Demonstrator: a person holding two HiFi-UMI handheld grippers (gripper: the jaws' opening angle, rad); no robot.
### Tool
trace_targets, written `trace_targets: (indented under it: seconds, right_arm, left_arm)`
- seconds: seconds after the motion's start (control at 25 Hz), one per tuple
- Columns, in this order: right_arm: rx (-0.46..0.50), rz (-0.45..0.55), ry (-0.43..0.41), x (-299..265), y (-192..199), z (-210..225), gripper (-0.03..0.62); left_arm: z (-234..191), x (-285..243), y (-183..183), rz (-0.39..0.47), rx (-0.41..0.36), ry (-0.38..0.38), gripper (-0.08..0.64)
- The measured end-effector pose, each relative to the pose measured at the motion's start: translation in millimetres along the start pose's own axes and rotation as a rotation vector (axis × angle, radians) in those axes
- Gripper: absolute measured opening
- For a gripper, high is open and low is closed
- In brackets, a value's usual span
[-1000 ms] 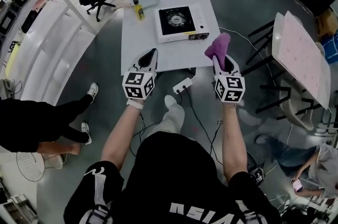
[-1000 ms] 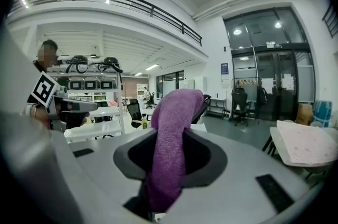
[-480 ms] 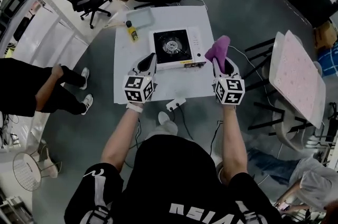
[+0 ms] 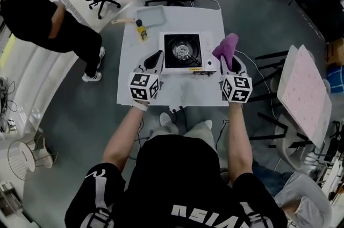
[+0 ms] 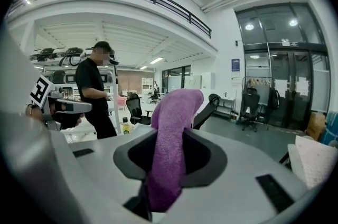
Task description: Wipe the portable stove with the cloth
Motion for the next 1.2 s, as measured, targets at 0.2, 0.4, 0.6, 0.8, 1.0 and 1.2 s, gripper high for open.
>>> trace_targets:
  seconds: [0.2, 0.4, 0.6, 0.8, 1.0, 1.2]
  right_arm:
    - [0.012, -0.012, -0.043, -13.2, -2.1, 8.0, 0.114]
    - [0.028, -0.014, -0.111, -47.2, -6.5, 26.9, 0.114]
    - [0.039, -0.022, -0.167, -69.2, -8.8, 58.7, 0.114]
    - [0.043, -0.037, -0.223, -91.8, -2.9, 101.2, 0.114]
    - [0.054, -0.07, -0.289, -118.4, 7.8, 130.7, 0.114]
    - [0.093, -0.109, -0.364, -146.8, 24.2, 143.6, 0.114]
  left_arm:
    - [2.3, -7.6, 3.1, -0.015, 0.015, -0.038, 0.009]
    - [1.3, -28.6, -0.9, -0.009, 0.016, -0.1, 0.009]
    - [14.9, -51.2, -5.9, -0.016, 0.018, -0.153, 0.009]
    - [40.3, -83.2, -4.4, -0.023, 0.033, -0.194, 0.009]
    - [59.9, -105.7, 1.3, -0.034, 0.054, -0.246, 0.009]
    - [73.0, -123.5, 7.3, -0.038, 0.066, -0.299, 0.009]
Point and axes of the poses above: the fingertips, and each gripper's own axes: x backward along the fingers, z to its right, y out of its underside, the point moved 1 cm from there along x, backward along the fingers, and after that the axes turned 7 degrees about -y, right-handed, at the moved point
